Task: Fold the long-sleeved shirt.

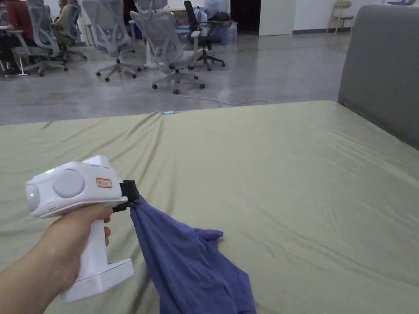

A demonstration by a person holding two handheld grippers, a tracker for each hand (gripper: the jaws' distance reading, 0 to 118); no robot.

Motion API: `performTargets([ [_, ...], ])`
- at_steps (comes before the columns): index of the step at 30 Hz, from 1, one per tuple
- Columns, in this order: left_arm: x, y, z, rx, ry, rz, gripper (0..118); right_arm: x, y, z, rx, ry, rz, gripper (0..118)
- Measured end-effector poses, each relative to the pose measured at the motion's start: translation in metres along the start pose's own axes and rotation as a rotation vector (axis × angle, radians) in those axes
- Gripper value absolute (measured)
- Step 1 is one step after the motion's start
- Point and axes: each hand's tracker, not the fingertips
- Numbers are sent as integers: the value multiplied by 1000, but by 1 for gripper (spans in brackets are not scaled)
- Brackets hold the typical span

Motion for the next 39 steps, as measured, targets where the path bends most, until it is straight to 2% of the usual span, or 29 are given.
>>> performTargets([
  [2, -5, 1, 54, 97, -41, 46, 6, -14, 18, 24, 142, -6, 94, 4],
  [5, -16, -4, 138, 283, -35, 117, 6, -21, 55, 48, 281, 50, 104, 4],
  [7, -23, -8, 187, 377, -30, 163, 6, -31, 82, 64, 386, 59, 157, 4],
  [10, -36, 1, 235, 467, -3, 206, 6, -45, 130, 80, 507, 87, 224, 3],
  [15, -44, 48, 273, 577, 4, 180, 6, -70, 222, 96, 632, 121, 251, 4],
  [17, -46, 71, 276, 600, 17, 186, 6, -80, 262, 99, 668, 119, 279, 4],
  [21, -61, 126, 269, 599, -9, 231, 6, -90, 354, 97, 660, 125, 287, 4],
  [28, -74, 207, 224, 607, -41, 273, 6, -97, 483, 60, 613, 19, 298, 4],
  [31, -77, 233, 191, 614, -27, 231, 6, -101, 521, 36, 572, -31, 296, 4],
  [33, -71, 238, 174, 645, 59, 209, 6, -103, 539, 18, 561, -56, 282, 4],
  [39, -85, 244, 114, 637, 44, 204, 6, -85, 548, -49, 520, -106, 242, 4],
])
